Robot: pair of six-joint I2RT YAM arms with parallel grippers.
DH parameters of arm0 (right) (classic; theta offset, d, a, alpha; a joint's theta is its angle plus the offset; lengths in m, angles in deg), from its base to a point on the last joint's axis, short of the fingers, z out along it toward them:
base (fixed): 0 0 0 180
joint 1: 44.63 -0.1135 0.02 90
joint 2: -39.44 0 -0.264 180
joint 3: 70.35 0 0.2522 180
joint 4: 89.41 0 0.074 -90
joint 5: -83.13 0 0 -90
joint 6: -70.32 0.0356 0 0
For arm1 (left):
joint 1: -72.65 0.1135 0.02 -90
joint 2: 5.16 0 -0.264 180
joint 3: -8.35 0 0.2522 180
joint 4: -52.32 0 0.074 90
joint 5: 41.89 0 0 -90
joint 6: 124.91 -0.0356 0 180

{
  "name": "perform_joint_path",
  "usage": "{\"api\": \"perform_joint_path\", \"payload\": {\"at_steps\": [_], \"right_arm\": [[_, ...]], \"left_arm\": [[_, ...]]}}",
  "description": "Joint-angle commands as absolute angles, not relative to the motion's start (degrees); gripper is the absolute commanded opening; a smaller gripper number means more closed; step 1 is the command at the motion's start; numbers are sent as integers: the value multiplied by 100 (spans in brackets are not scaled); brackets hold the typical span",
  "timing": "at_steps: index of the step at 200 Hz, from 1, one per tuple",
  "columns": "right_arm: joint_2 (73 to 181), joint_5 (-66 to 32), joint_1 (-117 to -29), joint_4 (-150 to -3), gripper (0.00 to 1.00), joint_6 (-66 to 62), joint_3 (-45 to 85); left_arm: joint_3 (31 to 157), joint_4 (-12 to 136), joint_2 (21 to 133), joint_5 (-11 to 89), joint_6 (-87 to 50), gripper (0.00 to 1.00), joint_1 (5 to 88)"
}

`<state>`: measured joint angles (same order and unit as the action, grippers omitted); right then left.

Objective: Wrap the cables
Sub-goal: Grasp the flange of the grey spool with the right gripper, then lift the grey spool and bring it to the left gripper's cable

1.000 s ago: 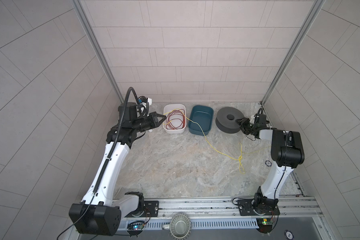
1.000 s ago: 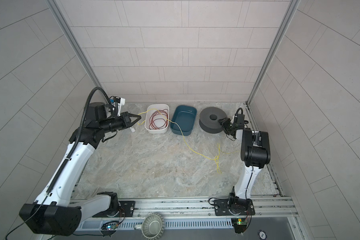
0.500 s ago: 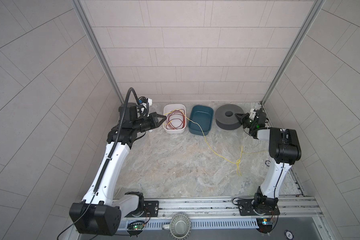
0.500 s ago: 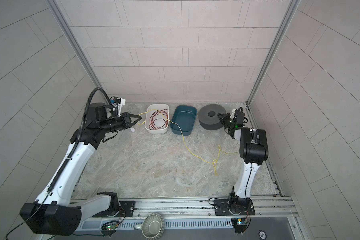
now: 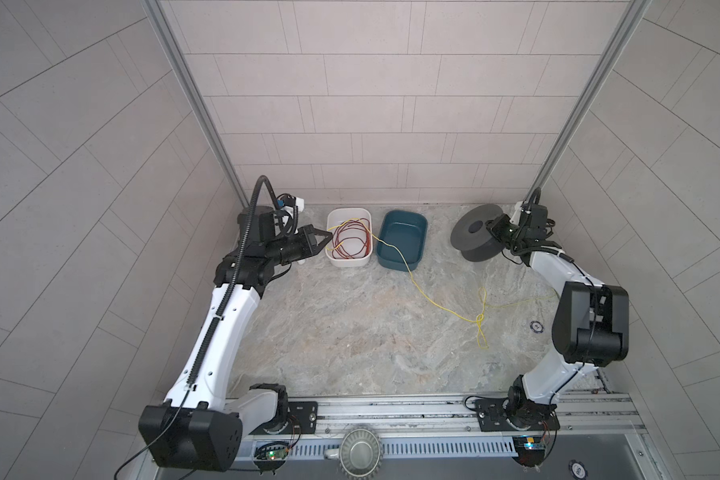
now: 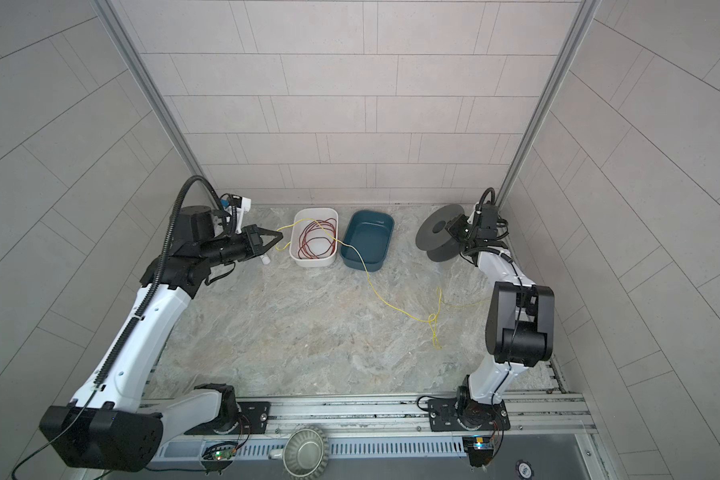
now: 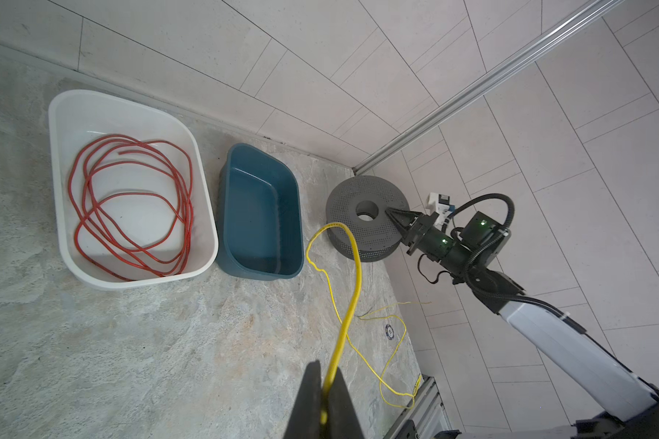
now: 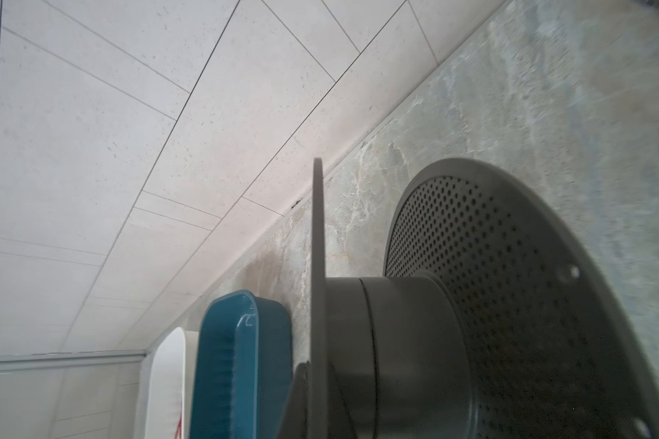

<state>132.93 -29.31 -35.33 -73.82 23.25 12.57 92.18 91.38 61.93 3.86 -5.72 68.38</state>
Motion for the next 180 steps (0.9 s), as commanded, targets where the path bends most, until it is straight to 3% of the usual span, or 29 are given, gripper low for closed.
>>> {"api": "perform_joint_path", "payload": {"at_steps": [1, 49, 100, 141, 180], "right_arm": [[12597, -2277, -3884, -6214, 0, 1540, 1532], [11497, -1417, -4928, -4687, 0, 1211, 1784], [10807, -66, -6761, -4216, 0, 1427, 1457], [11022, 778, -8016, -4137, 0, 1846, 1371], [11456, 1193, -8574, -4487, 0, 2133, 1398]], "left_arm": [[9196, 9201, 6030, 367, -850, 0, 6818], [9085, 9210, 5802, 108, -1102, 0, 6821], [8925, 9053, 5510, -106, -1220, 0, 6813], [8781, 9015, 5305, -95, -1210, 0, 6817], [8613, 9077, 5077, 14, -1251, 0, 6816]]}}
